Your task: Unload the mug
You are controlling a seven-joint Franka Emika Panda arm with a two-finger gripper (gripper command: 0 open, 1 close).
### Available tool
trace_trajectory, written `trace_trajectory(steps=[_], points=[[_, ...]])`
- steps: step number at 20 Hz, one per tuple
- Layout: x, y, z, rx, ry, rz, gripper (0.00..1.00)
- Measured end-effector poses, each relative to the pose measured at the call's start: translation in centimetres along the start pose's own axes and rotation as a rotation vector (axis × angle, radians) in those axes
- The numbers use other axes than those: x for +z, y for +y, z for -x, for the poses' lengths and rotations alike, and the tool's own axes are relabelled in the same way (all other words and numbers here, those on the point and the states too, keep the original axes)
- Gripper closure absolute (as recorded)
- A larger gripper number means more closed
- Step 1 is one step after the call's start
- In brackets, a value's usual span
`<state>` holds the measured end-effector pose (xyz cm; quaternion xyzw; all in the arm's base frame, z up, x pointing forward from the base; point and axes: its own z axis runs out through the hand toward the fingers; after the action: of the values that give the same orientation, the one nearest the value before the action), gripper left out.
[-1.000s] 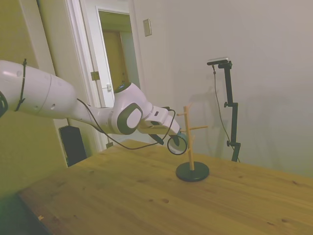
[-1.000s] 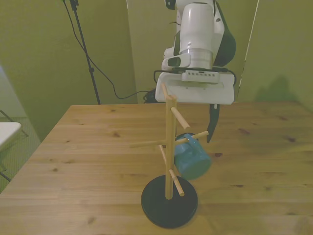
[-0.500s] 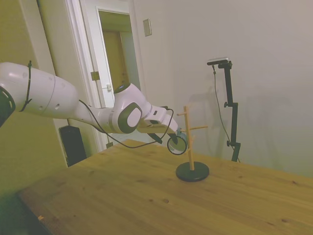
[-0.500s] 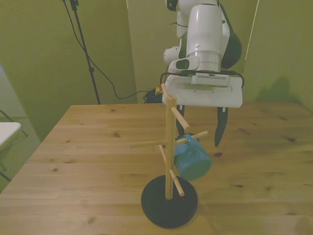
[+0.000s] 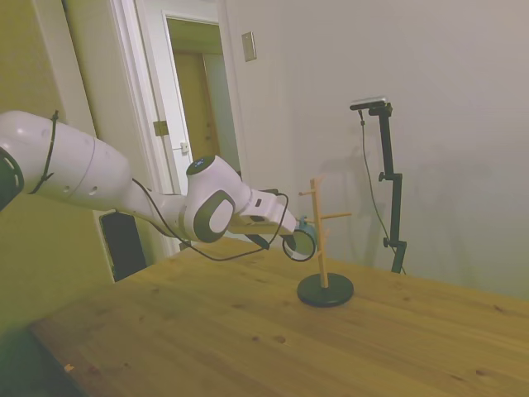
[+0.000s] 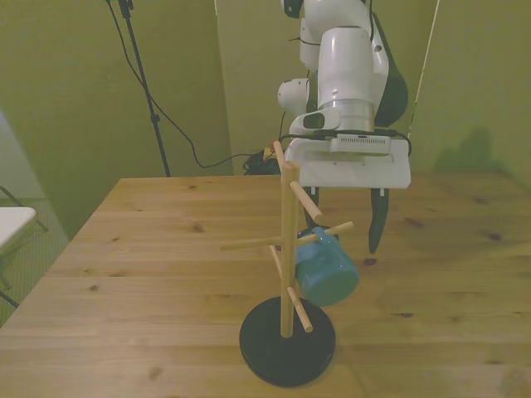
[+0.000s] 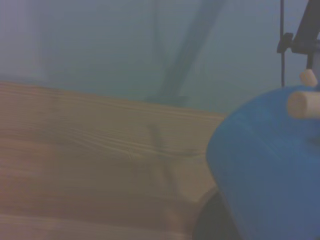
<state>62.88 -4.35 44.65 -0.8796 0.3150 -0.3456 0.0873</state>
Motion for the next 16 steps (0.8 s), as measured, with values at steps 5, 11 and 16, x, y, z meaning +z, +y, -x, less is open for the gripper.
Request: trace_trajectory(steps=[5, 11, 16], points=[[1.4, 0.2, 0.2, -0.013, 0.058, -0.064, 0.0], [2.7, -1.0, 0.0, -0.037, 0.078, -0.133, 1.0], [2.8, -0.5, -0.5, -0.046, 0.074, -0.145, 1.0]])
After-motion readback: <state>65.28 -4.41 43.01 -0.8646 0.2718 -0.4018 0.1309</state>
